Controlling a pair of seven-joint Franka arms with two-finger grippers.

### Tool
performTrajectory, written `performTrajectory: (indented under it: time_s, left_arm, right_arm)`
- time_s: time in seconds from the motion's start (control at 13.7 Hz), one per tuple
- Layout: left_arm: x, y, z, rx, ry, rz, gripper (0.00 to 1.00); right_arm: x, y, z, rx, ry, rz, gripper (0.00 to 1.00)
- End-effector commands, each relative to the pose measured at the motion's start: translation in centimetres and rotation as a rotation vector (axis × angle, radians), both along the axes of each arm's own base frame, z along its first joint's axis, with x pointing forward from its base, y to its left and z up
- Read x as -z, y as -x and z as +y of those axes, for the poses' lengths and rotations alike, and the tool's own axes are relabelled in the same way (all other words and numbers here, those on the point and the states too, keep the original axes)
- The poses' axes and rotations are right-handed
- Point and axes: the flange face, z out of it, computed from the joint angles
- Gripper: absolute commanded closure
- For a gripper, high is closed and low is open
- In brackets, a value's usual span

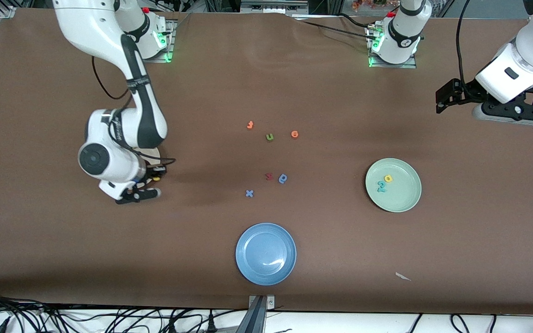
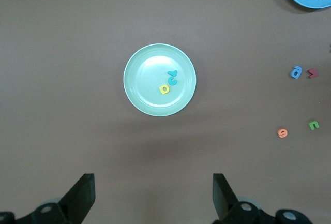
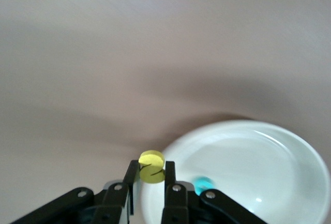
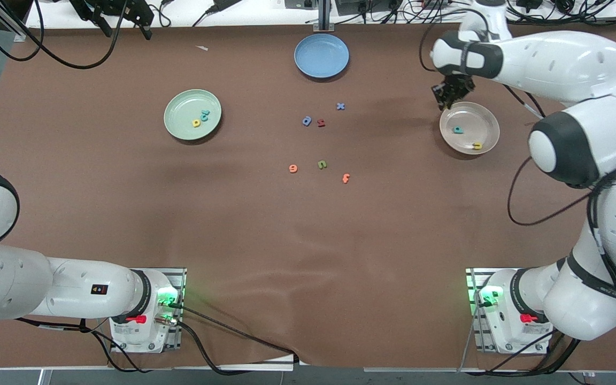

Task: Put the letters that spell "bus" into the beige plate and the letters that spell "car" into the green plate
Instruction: 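Carry the yellow 2 to the white plate and open the right gripper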

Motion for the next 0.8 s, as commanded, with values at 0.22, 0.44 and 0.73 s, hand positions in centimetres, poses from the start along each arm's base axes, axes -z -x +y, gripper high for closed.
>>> performTrajectory:
  time_s: [0.22, 0.44, 0.73]
  left_arm:
    - [-0.5, -0.3, -0.1, 0.006, -0.008, -0.001, 0.0]
    - [-0.5, -0.3, -0.1, 0.006, -0.008, -0.001, 0.0]
    - [-0.5, -0.4, 0.0, 0.006, -0.008, -0.001, 0.0]
  right_arm:
    - [0.3, 5.7, -6.6, 0.036, -0.021, -0.019, 0.36]
    - [-0.3, 5.6, -7.8, 0.136, -0.012, 0.027, 0.0]
    - [-3.5, 3.7, -8.3, 0.152, -0.027, 0.069, 0.0]
